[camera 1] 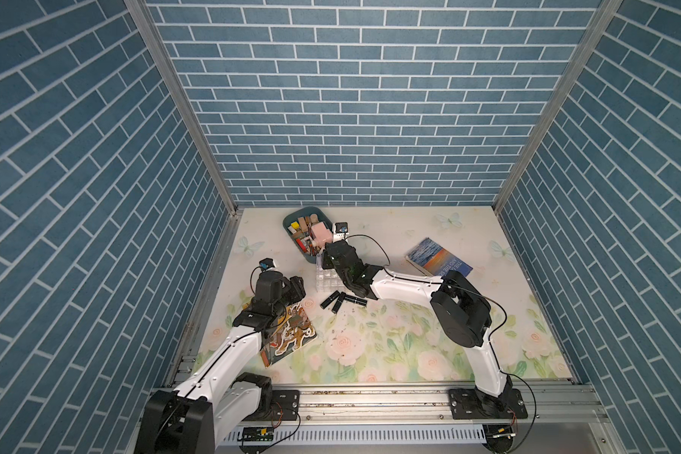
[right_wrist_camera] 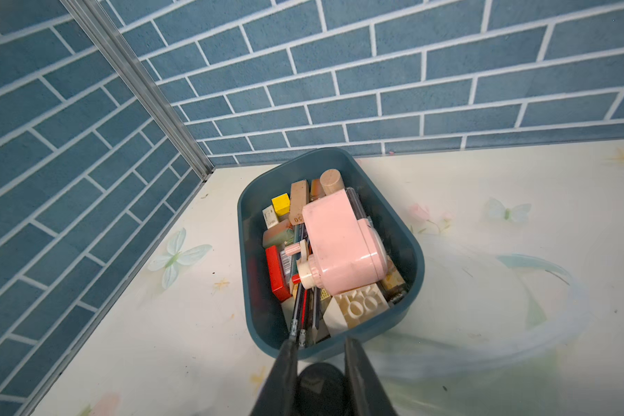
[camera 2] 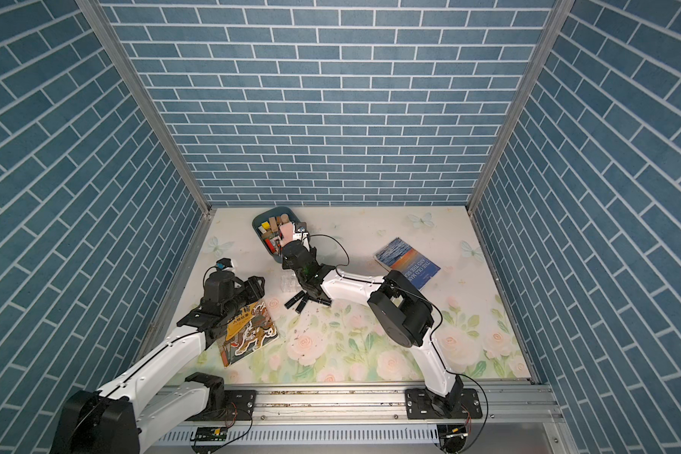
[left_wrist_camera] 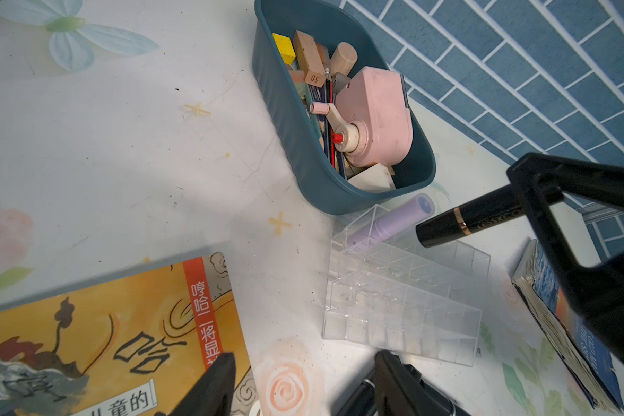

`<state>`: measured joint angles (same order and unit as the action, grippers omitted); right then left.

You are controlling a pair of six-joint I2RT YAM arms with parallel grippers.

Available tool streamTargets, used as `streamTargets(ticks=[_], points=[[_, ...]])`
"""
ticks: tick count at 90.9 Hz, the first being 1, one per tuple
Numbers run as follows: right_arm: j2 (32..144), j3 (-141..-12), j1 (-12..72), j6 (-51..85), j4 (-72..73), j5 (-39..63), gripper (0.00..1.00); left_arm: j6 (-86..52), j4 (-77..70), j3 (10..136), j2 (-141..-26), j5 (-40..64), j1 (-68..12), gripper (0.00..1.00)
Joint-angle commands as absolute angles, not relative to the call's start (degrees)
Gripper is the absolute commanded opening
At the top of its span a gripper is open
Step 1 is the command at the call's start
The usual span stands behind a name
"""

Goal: Arrange the lipsticks in the organizer
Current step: Place the lipstick in the storage box.

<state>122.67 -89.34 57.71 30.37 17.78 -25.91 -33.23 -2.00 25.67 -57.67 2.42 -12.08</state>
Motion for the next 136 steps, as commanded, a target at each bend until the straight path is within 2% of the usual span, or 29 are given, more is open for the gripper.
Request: streamTargets(ticks=[1, 46, 60, 66, 82, 94, 109, 121, 136], points=[[124.71, -91.59, 57.40, 28.48, 17.11, -25.51, 0.07, -33.31, -2.47, 25.22, -56.70, 3.01, -11.43, 0.65], [127.63, -90.23, 57.09, 27.67, 16.76, -26.73, 0.06, -33.31, -2.79, 25.16, -56.35, 4.06, -11.16, 0.64], [128.59, -91.21, 57.15, 26.66, 15.79, -26.96, 0.09, -33.31, -2.99, 25.14, -56.42, 4.47, -11.16, 0.64], [128.39, -91.40, 57.18, 26.55, 15.68, -26.68, 0.14, -33.16, -2.71, 25.22, -56.30, 4.64, -11.16, 0.64], [126.18, -91.29, 57.17, 27.89, 14.90, -24.62, 0.40, -32.88, -2.08, 25.14, -54.12, 4.38, -11.16, 0.64], [119.45, -88.45, 57.03, 29.67, 15.19, -22.76, 0.47, -31.39, -0.79, 25.49, -52.69, 3.80, -11.17, 0.63], [109.18, -79.43, 54.87, 34.33, 15.44, -20.68, 0.48, -28.69, 1.01, 26.11, -52.33, 2.81, -12.59, 0.59], [102.18, -70.07, 51.84, 38.89, 13.90, -18.68, 0.46, -28.74, -1.26, 24.30, -53.23, 2.96, -17.76, 0.58], [95.79, -60.31, 50.85, 41.92, 12.97, -15.68, 0.43, -26.52, -1.87, 25.79, -60.40, -0.27, -25.89, 0.58]])
